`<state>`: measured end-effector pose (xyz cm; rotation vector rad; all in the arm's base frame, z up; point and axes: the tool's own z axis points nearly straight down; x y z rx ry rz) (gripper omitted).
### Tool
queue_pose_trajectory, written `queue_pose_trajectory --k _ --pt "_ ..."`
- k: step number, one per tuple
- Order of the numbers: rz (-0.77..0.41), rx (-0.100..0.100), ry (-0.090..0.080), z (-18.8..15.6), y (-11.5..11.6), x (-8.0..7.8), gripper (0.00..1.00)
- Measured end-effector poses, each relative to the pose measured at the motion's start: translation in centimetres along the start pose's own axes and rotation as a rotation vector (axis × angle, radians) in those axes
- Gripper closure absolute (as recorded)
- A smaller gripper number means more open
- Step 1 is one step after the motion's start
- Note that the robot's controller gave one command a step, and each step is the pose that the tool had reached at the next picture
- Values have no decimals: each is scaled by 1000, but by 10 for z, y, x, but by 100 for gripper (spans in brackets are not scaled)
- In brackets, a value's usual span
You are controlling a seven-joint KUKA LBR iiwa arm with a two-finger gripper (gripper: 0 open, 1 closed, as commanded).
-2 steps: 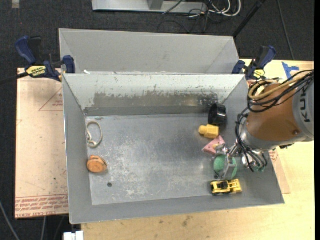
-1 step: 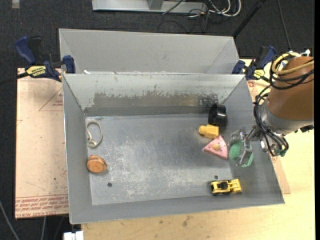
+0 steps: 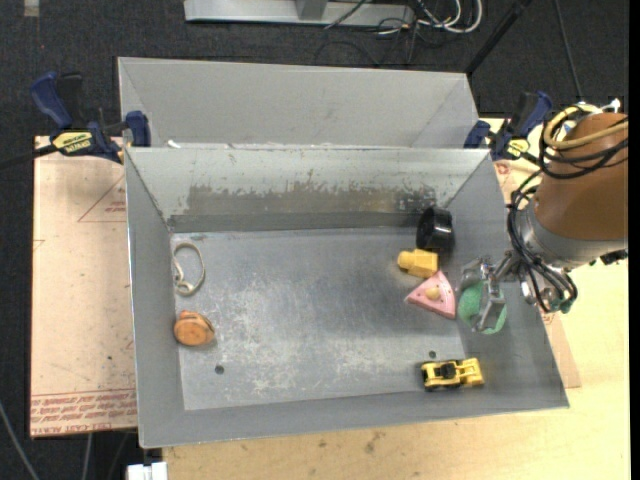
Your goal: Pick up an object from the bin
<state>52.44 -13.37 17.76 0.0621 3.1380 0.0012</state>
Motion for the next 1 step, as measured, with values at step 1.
queue_pose_trajectory --k 1 --pt "-10 0 4 -55 8 -14 100"
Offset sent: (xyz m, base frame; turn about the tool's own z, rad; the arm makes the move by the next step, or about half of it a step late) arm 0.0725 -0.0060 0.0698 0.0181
